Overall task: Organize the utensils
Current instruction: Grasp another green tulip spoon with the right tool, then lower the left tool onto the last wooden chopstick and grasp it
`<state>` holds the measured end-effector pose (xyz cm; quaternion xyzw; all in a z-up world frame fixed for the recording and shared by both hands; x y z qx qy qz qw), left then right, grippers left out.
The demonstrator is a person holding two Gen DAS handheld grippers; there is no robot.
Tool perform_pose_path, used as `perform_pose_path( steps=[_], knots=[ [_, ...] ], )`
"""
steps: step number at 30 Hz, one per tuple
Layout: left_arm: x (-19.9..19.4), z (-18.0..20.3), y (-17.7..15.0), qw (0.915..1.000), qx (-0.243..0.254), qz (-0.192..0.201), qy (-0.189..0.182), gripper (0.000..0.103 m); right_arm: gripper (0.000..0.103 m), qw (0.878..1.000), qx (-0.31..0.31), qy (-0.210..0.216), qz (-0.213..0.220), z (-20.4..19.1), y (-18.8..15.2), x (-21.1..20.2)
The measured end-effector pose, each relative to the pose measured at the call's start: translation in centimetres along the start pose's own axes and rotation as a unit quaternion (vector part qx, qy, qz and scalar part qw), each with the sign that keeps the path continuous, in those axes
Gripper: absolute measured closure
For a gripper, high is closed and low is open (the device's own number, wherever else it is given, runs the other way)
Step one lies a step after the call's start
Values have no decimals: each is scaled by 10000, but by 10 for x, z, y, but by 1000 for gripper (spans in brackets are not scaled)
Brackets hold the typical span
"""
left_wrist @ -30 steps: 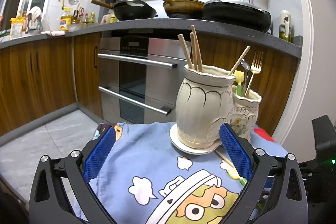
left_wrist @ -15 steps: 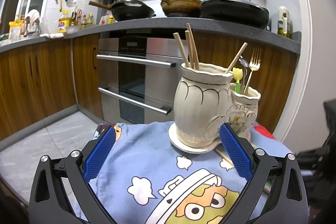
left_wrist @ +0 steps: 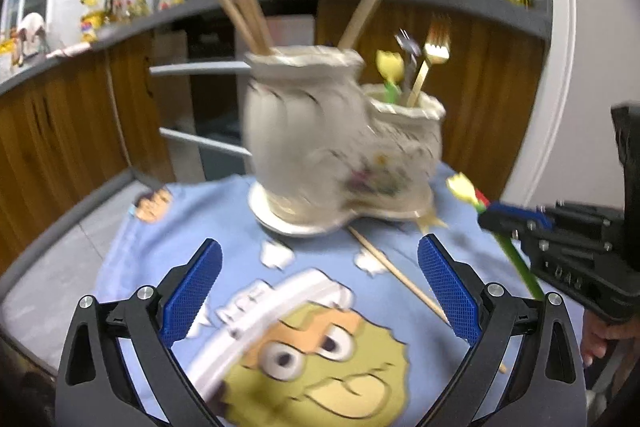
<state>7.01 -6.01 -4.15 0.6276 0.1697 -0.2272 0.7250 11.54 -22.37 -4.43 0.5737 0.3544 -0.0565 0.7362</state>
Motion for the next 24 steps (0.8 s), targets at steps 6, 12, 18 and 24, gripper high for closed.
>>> perform_pose_path(
  steps=[6,12,18,24],
  knots=[
    [20,37,-15,9981,162,-594,61,25,93,10000,70,-16,20,14,-10,-3],
    [43,58,-31,9923,301,-1186,212,50,93,9996,263,58,62,30,-13,-4],
    [53,57,-39,9884,259,-1463,308,63,93,9993,300,170,160,34,-14,-10],
    [56,64,-38,9854,391,-1652,73,91,93,9986,364,309,226,35,-13,-15]
  ],
)
Point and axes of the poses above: each gripper's, at about its wrist camera, not at the fingertips, and x roughly the way its jaws point, z to its right, y to its top, the point moved 3 cm from there along x, roughly the way its jaws point, and after that the axes turned 9 degrees about -x, right-handed, at the moved point
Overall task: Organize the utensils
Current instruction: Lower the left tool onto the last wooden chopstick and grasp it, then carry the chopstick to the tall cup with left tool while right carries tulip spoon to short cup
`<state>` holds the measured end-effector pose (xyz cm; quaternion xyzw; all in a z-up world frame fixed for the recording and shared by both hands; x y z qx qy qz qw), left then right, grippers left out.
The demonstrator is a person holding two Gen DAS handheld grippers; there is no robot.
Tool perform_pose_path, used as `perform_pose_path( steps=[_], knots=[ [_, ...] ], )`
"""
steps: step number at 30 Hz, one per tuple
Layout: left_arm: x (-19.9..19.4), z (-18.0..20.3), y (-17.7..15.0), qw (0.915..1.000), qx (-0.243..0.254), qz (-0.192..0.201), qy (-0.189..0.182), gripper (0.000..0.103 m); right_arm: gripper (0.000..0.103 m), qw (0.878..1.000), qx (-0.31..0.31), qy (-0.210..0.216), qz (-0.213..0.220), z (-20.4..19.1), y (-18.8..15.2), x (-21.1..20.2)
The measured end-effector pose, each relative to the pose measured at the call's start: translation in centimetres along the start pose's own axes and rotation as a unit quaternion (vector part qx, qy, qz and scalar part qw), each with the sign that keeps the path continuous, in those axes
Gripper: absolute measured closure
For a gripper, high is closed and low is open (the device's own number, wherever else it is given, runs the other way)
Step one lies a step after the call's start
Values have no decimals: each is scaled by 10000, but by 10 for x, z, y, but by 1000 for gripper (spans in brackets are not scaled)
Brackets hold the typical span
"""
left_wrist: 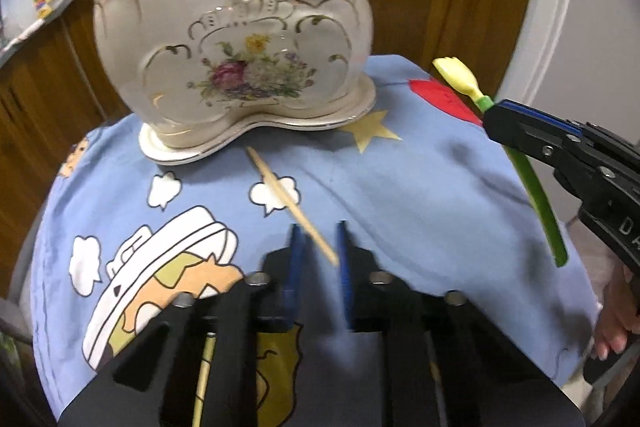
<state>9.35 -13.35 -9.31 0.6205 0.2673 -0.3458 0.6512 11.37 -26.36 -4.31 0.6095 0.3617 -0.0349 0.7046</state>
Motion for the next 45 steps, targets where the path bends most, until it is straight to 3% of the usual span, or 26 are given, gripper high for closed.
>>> perform_pose_path(
  steps=[4,8,12,13,16,17,21,24,25,26,32,39,42,45],
  knots=[
    [-9,-14,1,9998,9,-191,-107,103,93,10000,-23,48,10,-3,0,-2],
    [-19,-28,-10,9989,139,-451,-66,103,93,10000,-20,87,18,-5,-1,-3],
    [-38,-42,-8,9994,-273,-151,-120,101,93,9999,-28,116,39,-8,1,-3],
    [-41,-41,-7,9995,-289,-26,-80,94,93,9999,-22,120,42,-8,1,-2],
    [-43,-29,-3,9991,-383,150,-136,59,93,9999,-20,131,30,-9,1,-1],
    [-40,-22,-3,9992,-367,144,-114,58,93,9999,-24,130,27,-10,1,-1],
    [-21,0,1,9997,-146,29,200,58,93,9999,-39,116,30,-9,0,-3],
    [-15,2,-6,9995,-28,24,324,75,93,9999,-36,115,37,-8,-1,-4],
    [-14,3,-6,9995,42,19,328,88,93,9999,-27,113,42,-7,-1,-5],
    [-14,2,-5,9995,59,0,315,91,93,9999,-16,113,48,-6,-1,-5],
    [-28,-12,-9,9992,194,-340,-31,97,93,9998,18,167,85,-4,0,-8],
    [-36,-27,-16,9977,415,-498,173,97,93,9998,-5,204,86,-8,0,-7],
    [-28,-24,-14,9981,324,-487,179,86,93,9996,-47,245,103,-13,0,-7],
    [-22,-26,-13,9986,289,-408,193,85,93,9994,-109,265,172,-16,0,-10]
  ],
)
Point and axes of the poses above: each gripper's, at about its wrist camera, not at the fingertips, and x roughly the way its jaws point, z to its right, y to its top, the point moved 3 cm from there along x, roughly the way its jaws point, and after that the axes turned 9 degrees about -x, right-handed, at the moved point
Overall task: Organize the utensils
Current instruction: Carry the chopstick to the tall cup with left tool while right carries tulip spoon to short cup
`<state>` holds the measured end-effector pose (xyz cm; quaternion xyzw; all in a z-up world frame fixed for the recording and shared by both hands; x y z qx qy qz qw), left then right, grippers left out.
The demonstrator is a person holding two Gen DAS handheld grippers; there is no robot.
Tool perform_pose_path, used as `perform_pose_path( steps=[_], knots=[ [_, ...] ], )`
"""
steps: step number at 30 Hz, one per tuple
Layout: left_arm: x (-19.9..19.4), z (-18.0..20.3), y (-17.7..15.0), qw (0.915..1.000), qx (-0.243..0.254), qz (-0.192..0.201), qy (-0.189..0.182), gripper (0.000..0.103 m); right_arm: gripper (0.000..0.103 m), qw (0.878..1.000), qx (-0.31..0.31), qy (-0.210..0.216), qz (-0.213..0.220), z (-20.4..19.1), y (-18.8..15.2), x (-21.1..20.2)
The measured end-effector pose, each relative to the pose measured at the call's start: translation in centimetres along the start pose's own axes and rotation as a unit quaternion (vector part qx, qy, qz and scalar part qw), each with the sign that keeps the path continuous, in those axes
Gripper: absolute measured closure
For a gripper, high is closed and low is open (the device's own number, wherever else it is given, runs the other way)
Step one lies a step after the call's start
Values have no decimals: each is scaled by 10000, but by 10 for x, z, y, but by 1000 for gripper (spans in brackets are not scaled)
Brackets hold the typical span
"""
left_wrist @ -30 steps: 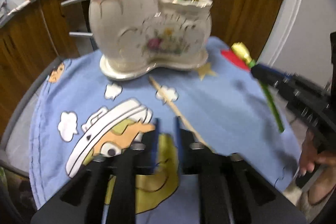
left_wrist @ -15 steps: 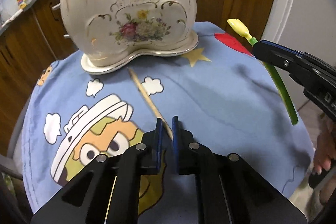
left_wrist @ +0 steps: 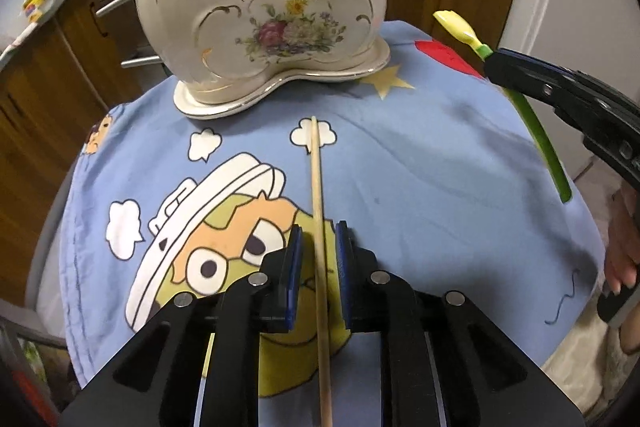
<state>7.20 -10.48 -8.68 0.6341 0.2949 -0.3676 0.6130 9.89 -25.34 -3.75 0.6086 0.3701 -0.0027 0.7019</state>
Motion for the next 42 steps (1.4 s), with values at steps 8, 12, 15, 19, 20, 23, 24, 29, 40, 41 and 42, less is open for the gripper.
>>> perform_pose_path(
  steps=[8,12,15,19,20,23,24,29,40,41,42],
  knots=[
    [-16,-12,0,9968,54,653,-460,98,93,9991,57,78,416,-1,7,-13],
    [-53,-22,1,9861,79,1441,-823,98,93,9958,248,153,866,3,22,-30],
    [-85,-35,10,9714,-30,2139,-1035,98,93,9912,343,223,1256,6,41,-39],
    [-111,-45,35,9533,-194,2760,-1211,98,93,9855,335,223,1647,5,69,-40],
    [-117,-47,44,9483,-221,2916,-1230,98,93,9846,317,238,1701,5,77,-37],
    [-122,-52,65,9358,-332,3270,-1274,98,93,9821,264,278,1843,3,98,-25],
    [-126,-55,72,9300,-390,3421,-1288,98,93,9813,260,296,1886,3,104,-21],
    [-137,-71,115,8967,-881,4055,-1538,98,93,9730,274,558,2222,5,140,4],
    [-111,-61,170,8746,-904,4625,-1141,98,93,9694,383,934,2237,17,157,62],
    [-108,-60,171,8749,-872,4642,-1075,98,93,9706,357,924,2194,16,156,66],
    [-105,-59,172,8743,-858,4668,-1018,98,93,9716,322,928,2151,14,155,71]
  ],
)
Point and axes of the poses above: each gripper's, at about its wrist camera, not at the fingertips, and x roughly the way its jaws point, z to its right, y to its top, the point moved 3 cm from there along x, roughly the way its jaws point, and after that the axes turned 9 degrees about -x, right-handed, at the moved point
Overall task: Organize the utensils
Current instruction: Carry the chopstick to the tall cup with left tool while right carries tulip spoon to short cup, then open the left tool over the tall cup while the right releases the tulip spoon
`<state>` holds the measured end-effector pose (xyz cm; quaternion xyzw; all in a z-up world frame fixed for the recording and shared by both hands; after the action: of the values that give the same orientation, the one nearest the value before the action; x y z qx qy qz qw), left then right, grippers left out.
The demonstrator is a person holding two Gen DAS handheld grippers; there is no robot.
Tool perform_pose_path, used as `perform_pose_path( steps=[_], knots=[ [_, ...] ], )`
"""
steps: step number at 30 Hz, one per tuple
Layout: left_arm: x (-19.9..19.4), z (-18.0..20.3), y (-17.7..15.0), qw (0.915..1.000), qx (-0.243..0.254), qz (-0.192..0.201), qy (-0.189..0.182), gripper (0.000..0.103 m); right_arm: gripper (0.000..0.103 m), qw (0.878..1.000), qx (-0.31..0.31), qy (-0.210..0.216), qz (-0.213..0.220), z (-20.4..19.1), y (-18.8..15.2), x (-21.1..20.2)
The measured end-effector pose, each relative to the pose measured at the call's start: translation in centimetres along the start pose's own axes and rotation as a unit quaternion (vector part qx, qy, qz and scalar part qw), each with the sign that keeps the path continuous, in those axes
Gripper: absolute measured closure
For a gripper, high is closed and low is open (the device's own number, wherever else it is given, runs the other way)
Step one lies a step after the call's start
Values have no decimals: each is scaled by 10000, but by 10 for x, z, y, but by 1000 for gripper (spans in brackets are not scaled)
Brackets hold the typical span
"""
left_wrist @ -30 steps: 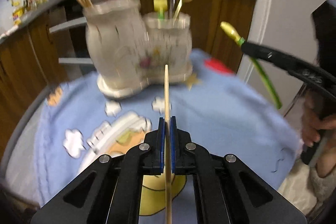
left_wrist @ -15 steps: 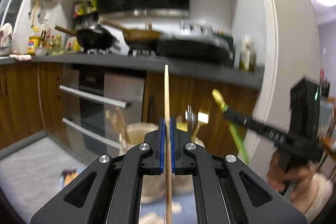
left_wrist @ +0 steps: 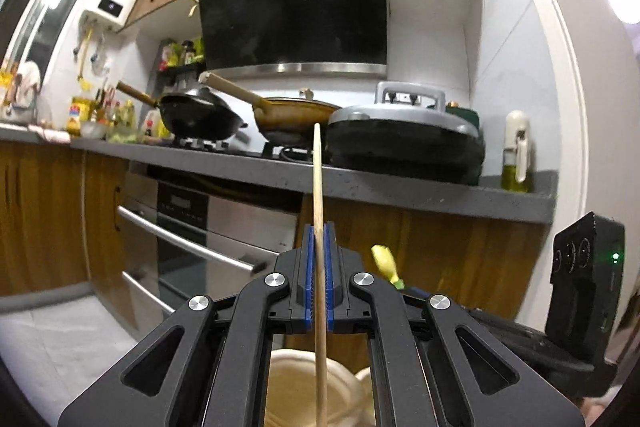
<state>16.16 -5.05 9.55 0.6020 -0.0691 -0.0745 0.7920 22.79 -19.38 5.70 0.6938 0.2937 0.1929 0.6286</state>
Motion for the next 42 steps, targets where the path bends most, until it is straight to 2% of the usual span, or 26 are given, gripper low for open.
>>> perform_pose_path(
  steps=[7,18,31,40,42],
  knots=[
    [3,-4,-5,9998,140,113,63,98,93,9997,-123,125,-142,-7,-9,11],
    [-23,-3,-3,9984,449,265,-213,98,93,9988,-163,23,-452,-3,-20,2],
    [-2,-3,-6,9990,438,4,-123,97,93,9984,-310,-13,-473,-6,-25,-3],
    [-21,-7,-18,9984,560,-67,-10,97,93,9969,-369,-39,-696,-6,-32,1],
    [-23,-6,-18,9980,621,-98,40,97,89,9963,-422,-75,-739,-8,-33,1]
  ],
)
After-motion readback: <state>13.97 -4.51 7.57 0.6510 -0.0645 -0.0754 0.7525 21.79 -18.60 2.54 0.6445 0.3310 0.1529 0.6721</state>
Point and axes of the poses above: each gripper's, at about its wrist camera, not at the fingertips, and x roughly the way its jaws point, z to its right, y to its top, the point moved 3 cm from there along x, roughly the way its jaws point, and after that the axes turned 9 degrees about -x, right-handed, at the moved point
